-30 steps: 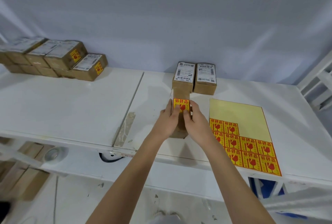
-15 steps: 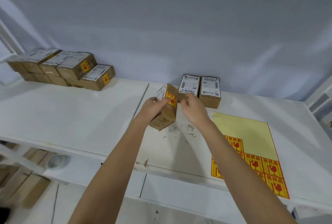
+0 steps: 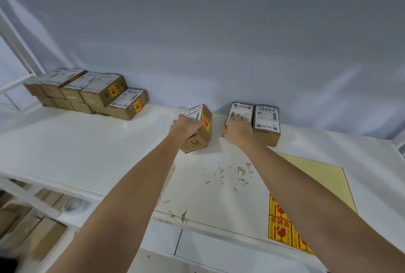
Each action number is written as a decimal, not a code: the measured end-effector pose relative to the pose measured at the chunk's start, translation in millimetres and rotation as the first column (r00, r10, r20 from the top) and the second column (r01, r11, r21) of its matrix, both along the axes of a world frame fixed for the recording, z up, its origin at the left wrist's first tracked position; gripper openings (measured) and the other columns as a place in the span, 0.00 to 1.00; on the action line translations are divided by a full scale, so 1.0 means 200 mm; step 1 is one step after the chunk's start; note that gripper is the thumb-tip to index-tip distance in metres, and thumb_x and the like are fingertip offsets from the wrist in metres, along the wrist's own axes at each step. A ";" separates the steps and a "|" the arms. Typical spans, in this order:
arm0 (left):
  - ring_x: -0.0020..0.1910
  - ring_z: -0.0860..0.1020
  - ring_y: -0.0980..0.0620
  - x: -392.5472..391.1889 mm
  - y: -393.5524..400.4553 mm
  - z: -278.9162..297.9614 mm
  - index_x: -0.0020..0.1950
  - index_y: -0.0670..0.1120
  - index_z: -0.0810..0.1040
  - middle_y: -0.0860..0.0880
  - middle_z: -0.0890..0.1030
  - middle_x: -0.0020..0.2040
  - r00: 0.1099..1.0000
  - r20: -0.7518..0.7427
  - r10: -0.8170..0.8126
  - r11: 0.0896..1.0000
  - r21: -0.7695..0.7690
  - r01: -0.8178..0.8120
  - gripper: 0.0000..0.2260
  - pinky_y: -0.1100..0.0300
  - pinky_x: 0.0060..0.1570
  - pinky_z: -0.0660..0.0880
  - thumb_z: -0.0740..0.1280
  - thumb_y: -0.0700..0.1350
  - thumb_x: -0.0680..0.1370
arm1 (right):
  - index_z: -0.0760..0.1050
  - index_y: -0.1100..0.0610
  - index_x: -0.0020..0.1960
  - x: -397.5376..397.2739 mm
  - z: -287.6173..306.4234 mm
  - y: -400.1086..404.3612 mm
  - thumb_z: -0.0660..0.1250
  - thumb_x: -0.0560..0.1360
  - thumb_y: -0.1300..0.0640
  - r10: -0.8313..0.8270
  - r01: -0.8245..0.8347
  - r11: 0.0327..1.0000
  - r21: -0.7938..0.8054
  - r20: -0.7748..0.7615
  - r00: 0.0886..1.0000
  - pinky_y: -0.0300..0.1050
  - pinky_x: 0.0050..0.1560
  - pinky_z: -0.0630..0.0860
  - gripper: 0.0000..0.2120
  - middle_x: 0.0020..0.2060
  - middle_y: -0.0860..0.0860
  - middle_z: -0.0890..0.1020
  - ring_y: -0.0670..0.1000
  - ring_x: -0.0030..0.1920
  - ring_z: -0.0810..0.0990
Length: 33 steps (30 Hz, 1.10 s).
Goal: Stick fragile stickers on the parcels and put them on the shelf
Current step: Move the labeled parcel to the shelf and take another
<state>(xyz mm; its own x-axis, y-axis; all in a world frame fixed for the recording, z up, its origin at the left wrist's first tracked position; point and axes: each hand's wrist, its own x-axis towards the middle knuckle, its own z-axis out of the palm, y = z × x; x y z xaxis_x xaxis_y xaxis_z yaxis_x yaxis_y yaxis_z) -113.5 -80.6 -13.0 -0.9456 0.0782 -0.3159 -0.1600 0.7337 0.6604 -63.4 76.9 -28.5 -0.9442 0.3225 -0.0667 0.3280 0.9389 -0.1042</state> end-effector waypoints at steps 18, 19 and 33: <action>0.60 0.69 0.44 -0.07 -0.01 -0.07 0.66 0.43 0.62 0.43 0.71 0.60 0.990 -0.137 0.025 0.981 -0.189 -0.051 0.33 0.52 0.54 0.69 0.66 0.62 0.71 | 0.54 0.56 0.74 -0.04 -0.07 -0.05 0.56 0.77 0.40 -0.107 0.108 0.994 0.019 -0.047 0.993 0.66 0.68 0.57 0.32 0.74 0.63 0.51 0.65 0.74 0.48; 0.60 0.69 0.44 -0.07 -0.02 -0.07 0.66 0.43 0.62 0.43 0.71 0.60 0.989 -0.142 0.031 0.980 -0.190 -0.058 0.33 0.52 0.55 0.69 0.66 0.62 0.71 | 0.52 0.55 0.75 -0.05 -0.07 -0.05 0.55 0.76 0.39 -0.122 0.122 0.992 0.014 -0.025 0.992 0.67 0.69 0.56 0.34 0.75 0.63 0.49 0.66 0.74 0.47; 0.64 0.67 0.44 -0.05 -0.44 0.04 0.71 0.43 0.59 0.43 0.69 0.64 0.964 -0.200 0.176 0.942 -0.251 -0.224 0.38 0.51 0.58 0.69 0.68 0.62 0.69 | 0.50 0.55 0.76 -0.22 0.01 -0.10 0.55 0.76 0.36 -0.239 0.236 0.971 0.038 0.202 0.950 0.66 0.65 0.61 0.37 0.74 0.66 0.48 0.70 0.72 0.54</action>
<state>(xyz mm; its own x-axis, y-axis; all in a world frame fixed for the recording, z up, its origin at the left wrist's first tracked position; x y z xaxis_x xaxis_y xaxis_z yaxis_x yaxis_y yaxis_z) -122.8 -169.5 -5.0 -0.9746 -0.1830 -0.1294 -0.2229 0.8523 0.4732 -107.1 56.5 -27.3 -0.8070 0.5378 -0.2441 0.5545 0.8322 0.0003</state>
